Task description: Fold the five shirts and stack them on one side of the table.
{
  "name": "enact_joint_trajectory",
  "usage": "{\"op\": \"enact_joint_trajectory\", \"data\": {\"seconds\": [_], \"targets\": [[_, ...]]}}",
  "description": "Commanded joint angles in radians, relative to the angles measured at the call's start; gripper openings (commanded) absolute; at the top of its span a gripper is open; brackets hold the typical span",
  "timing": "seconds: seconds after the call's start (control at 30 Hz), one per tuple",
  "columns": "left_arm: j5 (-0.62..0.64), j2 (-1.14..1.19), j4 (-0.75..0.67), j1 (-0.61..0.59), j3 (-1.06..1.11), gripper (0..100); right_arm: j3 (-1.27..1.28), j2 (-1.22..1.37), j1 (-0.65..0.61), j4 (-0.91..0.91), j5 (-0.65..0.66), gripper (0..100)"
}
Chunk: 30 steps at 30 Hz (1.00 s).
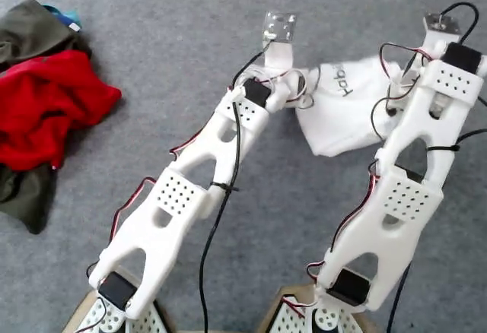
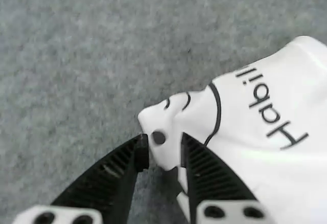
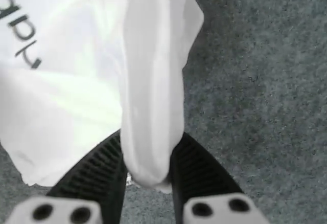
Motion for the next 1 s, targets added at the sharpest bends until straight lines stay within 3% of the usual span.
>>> {"op": "enact_joint_trajectory", "data": {"seconds": [0.0,0.07,0.13,0.3,0.47,0.53,0.67,0.8,0.97], "targets": [[0.055,-0.051,0.098,-0.028,-0.061,18,0.007,-0.073,0.012,0.008,0.011,22.4],[0.057,-0.06,0.117,-0.062,-0.07,18,0.007,-0.073,0.015,0.009,0.017,30.7],[0.057,-0.072,0.15,-0.091,-0.093,18,0.007,-0.074,0.015,0.011,0.014,33.0],[-0.005,-0.135,0.305,-0.151,-0.189,18,-0.019,-0.074,0.018,0.008,0.009,24.1],[-0.038,-0.183,0.466,-0.24,-0.28,18,-0.01,-0.071,0.012,-0.023,-0.077,0.7],[-0.038,-0.195,0.529,-0.298,-0.315,18,0.019,-0.056,0.032,-0.064,-0.126,4.4],[-0.04,-0.23,0.678,-0.409,-0.404,18,0.067,0.019,0.052,-0.135,-0.143,1.6],[-0.137,-0.334,0.779,-0.516,-0.395,18,0.082,0.133,0.044,-0.175,-0.141,1.5],[-0.18,-0.489,0.804,-0.699,-0.394,18,-0.041,0.148,0.012,-0.097,-0.144,1.5]]}}
